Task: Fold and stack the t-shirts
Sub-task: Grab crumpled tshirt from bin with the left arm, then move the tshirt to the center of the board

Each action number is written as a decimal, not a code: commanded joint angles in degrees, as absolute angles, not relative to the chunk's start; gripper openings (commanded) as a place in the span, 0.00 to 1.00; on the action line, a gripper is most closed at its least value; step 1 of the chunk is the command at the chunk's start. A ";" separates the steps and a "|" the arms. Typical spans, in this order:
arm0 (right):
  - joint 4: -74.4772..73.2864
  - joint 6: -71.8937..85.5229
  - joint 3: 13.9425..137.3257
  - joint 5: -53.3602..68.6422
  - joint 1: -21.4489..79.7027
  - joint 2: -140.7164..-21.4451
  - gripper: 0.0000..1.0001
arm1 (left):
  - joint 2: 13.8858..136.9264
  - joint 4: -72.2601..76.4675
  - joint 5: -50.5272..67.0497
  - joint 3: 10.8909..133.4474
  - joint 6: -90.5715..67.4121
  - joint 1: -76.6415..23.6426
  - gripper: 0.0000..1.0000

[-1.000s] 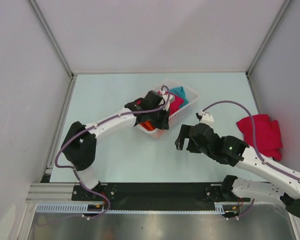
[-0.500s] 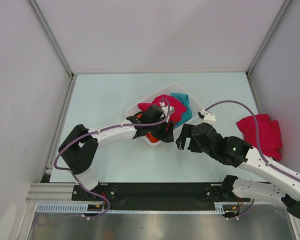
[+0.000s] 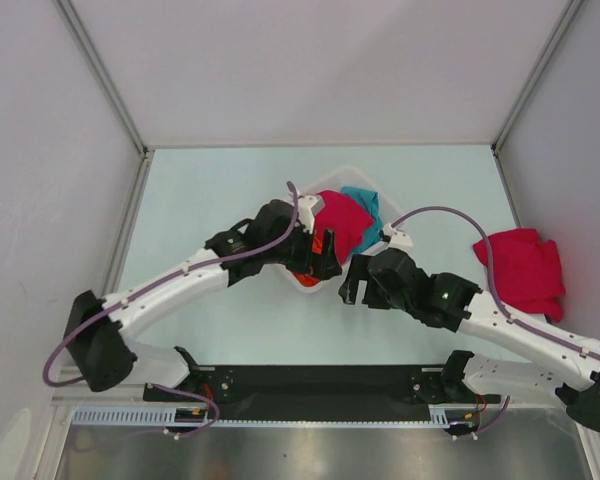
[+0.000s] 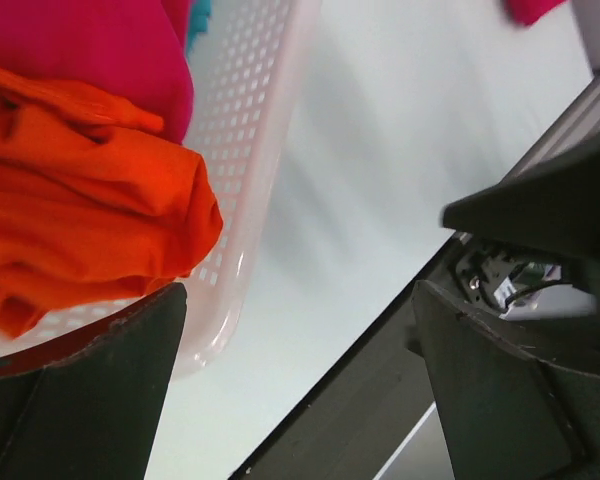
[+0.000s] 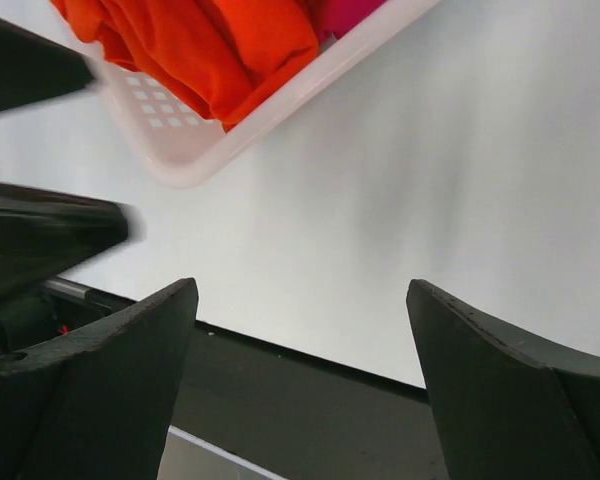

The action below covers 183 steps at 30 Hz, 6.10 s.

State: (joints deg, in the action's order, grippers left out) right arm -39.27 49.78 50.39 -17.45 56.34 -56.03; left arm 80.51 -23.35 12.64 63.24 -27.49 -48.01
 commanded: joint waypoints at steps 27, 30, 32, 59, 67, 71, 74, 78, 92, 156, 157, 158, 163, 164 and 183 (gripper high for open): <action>-38.76 51.68 49.04 -14.94 56.51 -57.48 0.90 | 89.11 -15.74 -1.33 61.26 -27.68 -36.39 0.97; -38.41 51.42 49.48 -14.76 56.34 -58.88 0.90 | 90.79 -13.37 4.19 60.21 -28.21 -35.34 0.37; -38.41 50.98 49.83 -14.59 56.34 -59.59 0.90 | 90.71 -13.36 5.01 59.86 -29.61 -34.72 0.00; -26.90 48.87 44.56 -9.05 54.67 -71.89 0.90 | 54.16 -43.86 -5.97 87.20 -29.52 -34.98 0.00; -29.97 45.18 55.17 -10.02 55.11 -77.69 0.88 | 42.55 -45.53 -12.48 67.61 -34.36 -34.98 0.00; -31.11 44.30 58.70 -10.63 55.46 -78.57 0.88 | 39.82 -42.20 -10.99 55.40 -37.61 -34.98 0.00; -31.46 44.30 60.64 -10.72 56.07 -79.19 0.88 | 37.01 -37.10 -10.81 45.38 -40.16 -34.98 0.00; -31.73 44.38 62.05 -11.34 57.48 -79.89 0.88 | 33.06 -28.94 -11.43 33.87 -41.92 -34.98 0.00; -33.66 38.95 69.25 -14.59 56.52 -84.81 0.87 | 33.75 -26.98 -10.63 30.59 -41.04 -34.98 1.00; -35.68 28.74 82.18 -13.45 57.66 -103.80 0.80 | 17.49 -41.66 -23.73 28.56 -55.02 -34.98 0.99; -35.77 28.74 82.18 -13.53 57.74 -103.80 0.80 | 17.49 -41.57 -23.56 28.83 -55.02 -34.98 0.99; -35.95 28.74 82.35 -13.54 57.83 -103.97 0.80 | 17.40 -41.66 -23.29 29.00 -55.19 -34.98 1.00; -36.65 28.48 83.75 -14.32 57.66 -104.85 0.80 | 17.05 -40.35 -21.27 30.76 -54.93 -34.98 1.00; -37.17 28.39 84.11 -14.76 57.66 -105.20 0.80 | 17.05 -39.99 -21.01 30.76 -54.58 -34.98 0.99; -27.07 28.48 78.75 -9.32 30.43 -111.62 0.00 | 16.52 -37.80 -11.52 30.32 -53.18 -34.98 0.98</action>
